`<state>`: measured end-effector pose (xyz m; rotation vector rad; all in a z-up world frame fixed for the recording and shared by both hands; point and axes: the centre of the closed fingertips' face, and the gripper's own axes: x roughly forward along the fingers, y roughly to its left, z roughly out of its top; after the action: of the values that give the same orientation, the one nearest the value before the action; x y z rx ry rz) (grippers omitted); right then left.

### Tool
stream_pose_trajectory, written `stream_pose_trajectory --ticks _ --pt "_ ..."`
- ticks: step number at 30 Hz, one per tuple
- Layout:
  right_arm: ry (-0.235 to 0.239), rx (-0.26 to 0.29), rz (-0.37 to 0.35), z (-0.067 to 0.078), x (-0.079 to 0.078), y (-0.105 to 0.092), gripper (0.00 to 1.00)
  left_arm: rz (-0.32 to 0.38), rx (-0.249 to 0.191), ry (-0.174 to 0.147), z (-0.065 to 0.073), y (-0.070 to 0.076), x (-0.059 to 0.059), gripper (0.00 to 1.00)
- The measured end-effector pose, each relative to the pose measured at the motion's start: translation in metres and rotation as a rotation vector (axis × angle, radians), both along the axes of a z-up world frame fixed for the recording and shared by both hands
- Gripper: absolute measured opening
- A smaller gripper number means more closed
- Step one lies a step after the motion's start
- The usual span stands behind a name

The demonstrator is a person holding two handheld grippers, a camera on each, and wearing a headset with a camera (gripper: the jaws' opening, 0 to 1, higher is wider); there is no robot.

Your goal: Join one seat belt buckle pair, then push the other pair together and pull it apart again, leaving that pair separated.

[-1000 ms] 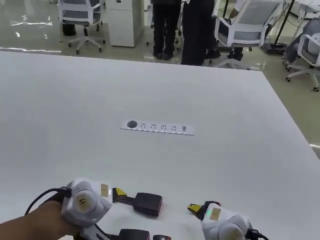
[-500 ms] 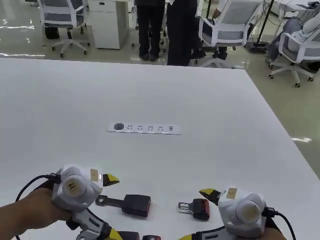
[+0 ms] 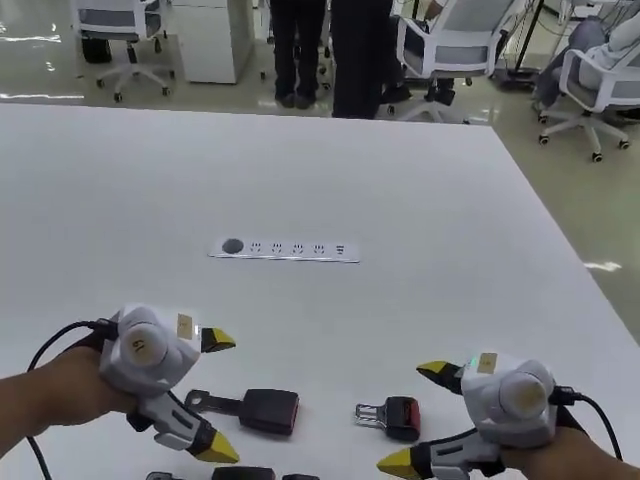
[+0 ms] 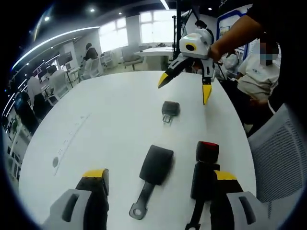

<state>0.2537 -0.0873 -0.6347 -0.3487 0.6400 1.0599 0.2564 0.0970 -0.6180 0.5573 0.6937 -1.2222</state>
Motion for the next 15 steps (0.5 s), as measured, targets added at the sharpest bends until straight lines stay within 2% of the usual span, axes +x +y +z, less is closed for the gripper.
stream_pose_trajectory --ticks 5,15 --pt "0.024 -0.013 0.023 -0.005 0.001 -0.004 0.84 -0.025 -0.001 0.010 -0.011 -0.001 0.009 0.90" --pt "0.084 -0.037 0.064 -0.024 0.006 -0.010 0.81 -0.090 0.019 0.052 -0.032 -0.014 0.012 0.84"
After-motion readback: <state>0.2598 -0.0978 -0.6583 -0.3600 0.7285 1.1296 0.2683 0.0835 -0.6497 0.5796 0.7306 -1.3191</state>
